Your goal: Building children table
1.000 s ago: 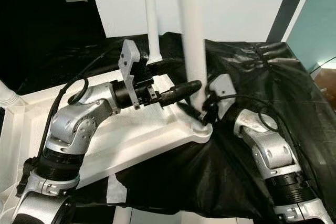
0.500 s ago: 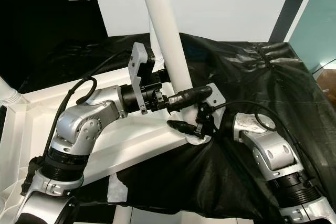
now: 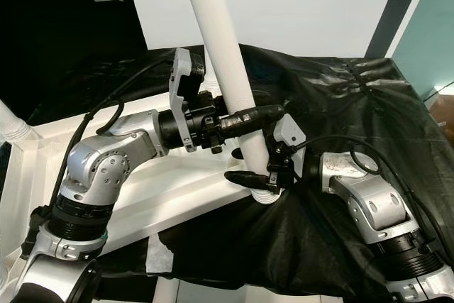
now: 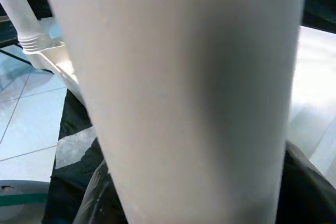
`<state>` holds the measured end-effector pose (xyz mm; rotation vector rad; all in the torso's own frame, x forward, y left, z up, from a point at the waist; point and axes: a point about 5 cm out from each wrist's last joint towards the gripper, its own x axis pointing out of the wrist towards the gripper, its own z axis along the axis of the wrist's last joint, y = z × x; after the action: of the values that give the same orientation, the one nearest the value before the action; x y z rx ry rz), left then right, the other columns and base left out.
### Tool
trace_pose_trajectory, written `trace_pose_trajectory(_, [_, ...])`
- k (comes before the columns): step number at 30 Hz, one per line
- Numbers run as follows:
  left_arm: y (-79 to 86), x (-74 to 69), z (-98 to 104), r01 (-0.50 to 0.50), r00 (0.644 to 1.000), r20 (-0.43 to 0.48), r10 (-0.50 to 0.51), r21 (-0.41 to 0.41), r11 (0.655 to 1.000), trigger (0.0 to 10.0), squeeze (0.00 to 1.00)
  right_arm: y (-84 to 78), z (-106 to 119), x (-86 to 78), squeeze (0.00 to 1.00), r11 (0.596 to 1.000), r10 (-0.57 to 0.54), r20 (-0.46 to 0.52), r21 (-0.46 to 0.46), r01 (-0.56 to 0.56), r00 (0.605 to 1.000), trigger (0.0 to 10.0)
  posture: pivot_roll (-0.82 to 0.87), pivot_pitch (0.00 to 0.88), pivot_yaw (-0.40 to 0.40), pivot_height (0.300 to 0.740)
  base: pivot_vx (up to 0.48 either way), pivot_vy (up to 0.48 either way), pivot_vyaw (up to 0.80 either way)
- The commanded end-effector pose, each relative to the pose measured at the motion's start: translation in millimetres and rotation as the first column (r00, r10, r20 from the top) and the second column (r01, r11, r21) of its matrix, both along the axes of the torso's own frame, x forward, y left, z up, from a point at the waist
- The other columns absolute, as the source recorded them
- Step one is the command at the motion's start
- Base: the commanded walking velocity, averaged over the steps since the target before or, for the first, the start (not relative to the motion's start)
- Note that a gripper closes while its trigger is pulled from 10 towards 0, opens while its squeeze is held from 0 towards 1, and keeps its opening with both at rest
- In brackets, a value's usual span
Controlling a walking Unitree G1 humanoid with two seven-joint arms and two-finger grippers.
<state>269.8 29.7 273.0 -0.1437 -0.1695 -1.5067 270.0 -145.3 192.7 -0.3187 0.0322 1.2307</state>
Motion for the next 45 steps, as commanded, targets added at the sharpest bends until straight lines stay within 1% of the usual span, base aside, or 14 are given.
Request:
trace_pose_trajectory(1, [-0.2,-8.2,6.1,0.133,0.99,0.047,-0.132,-0.016,0.991,0.0,0.0,-1.0,6.1,0.1,0.0,1.0,0.005,0.022,0.008,-0.005,1.0,10.0,-0.06,0.0,0.0,0.74,0.0,0.0,0.0])
trace_pose_trajectory(3, [-1.1,-7.6,6.8,0.111,0.992,0.057,-0.11,-0.017,0.994,0.0,0.0,-0.6,6.6,0.6,0.0,1.0,-0.001,0.028,0.014,0.001,1.0,10.0,-0.06,0.0,0.002,0.74,0.0,0.0,0.0])
trace_pose_trajectory(4, [-2.8,-6.1,7.8,0.074,0.995,0.064,-0.073,-0.016,0.997,10.0,0.0,-0.4,7.1,1.2,0.0,1.0,-0.013,0.031,0.02,0.013,0.999,10.0,-0.06,0.0,0.003,0.74,0.0,0.0,0.0])
trace_pose_trajectory(7, [-5.0,-2.7,10.2,0.01,0.998,0.058,-0.009,-0.018,1.0,10.0,0.0,-0.2,6.5,1.7,0.0,0.999,-0.036,0.014,0.035,0.035,0.999,10.0,-0.06,0.0,0.005,0.74,0.0,0.0,0.0])
trace_pose_trajectory(8, [-5.3,-1.8,12.4,-0.012,0.998,0.063,0.014,-0.031,0.999,10.0,0.0,0.5,6.4,1.8,1.0,0.998,-0.049,0.019,0.041,0.048,0.999,10.0,-0.06,0.0,0.008,0.74,0.0,0.0,0.0])
trace_pose_trajectory(13, [-9.7,6.9,20.3,-0.154,0.986,0.051,0.157,-0.067,0.986,10.0,0.0,4.2,6.3,6.0,1.0,0.986,-0.149,0.045,0.088,0.144,0.988,10.0,-0.06,0.0,0.014,0.74,0.0,0.0,0.0])
trace_pose_trajectory(14, [-11.4,9.4,22.9,-0.201,0.977,0.053,0.205,-0.072,0.977,10.0,0.0,6.4,5.9,8.8,0.0,0.974,-0.202,0.059,0.113,0.195,0.978,10.0,-0.05,0.0,0.016,0.74,0.0,0.0,0.0])
trace_pose_trajectory(21, [-15.7,12.3,28.6,-0.292,0.953,0.055,0.297,-0.088,0.952,10.0,0.0,13.2,-0.4,16.2,0.0,0.925,-0.354,0.059,0.168,0.34,0.934,10.0,-0.05,0.0,0.023,0.74,0.0,0.0,0.0])
trace_pose_trajectory(25, [-20.3,16.5,28.9,-0.381,0.919,0.08,0.386,-0.071,0.922,10.0,0.0,19.9,-3.9,25.3,0.0,0.846,-0.517,0.092,0.205,0.492,0.851,10.0,-0.05,0.0,0.031,0.74,0.0,0.0,0.0])
trace_pose_trajectory(28, [-22.0,17.2,28.3,-0.398,0.911,0.088,0.402,-0.063,0.915,10.0,0.0,21.6,-3.9,26.4,0.0,0.833,-0.538,0.092,0.211,0.512,0.838,10.0,-0.05,0.0,0.035,0.74,0.0,0.0,0.0])
trace_pose_trajectory(29, [-27.1,19.8,27.5,-0.435,0.894,0.091,0.438,-0.054,0.899,10.0,0.0,24.5,-3.7,29.8,0.0,0.797,-0.595,0.12,0.221,0.563,0.795,10.0,-0.05,0.0,0.039,0.74,0.0,0.0,0.0])
trace_pose_trajectory(40, [-43.3,23.8,26.2,-0.526,0.846,0.086,0.526,-0.021,0.85,10.0,0.0,34.7,-2.0,36.8,0.0,0.661,-0.746,0.16,0.301,0.688,0.646,10.0,-0.05,0.0,0.039,0.74,0.0,0.0,0.0])
trace_pose_trajectory(43, [-50.3,23.4,25.6,-0.555,0.829,0.086,0.553,-0.004,0.832,10.0,0.0,44.1,-1.8,38.2,0.0,0.613,-0.789,0.2,0.322,0.722,0.581,10.0,-0.05,0.0,0.036,0.74,0.0,0.0,0.0])
trace_pose_trajectory(45, [-50.3,23.4,25.6,-0.555,0.829,0.086,0.553,-0.004,0.832,10.0,0.0,44.1,-1.8,38.2,0.0,0.613,-0.789,0.2,0.322,0.722,0.581,10.0,-0.05,0.0,0.036,0.74,0.0,0.0,0.0])
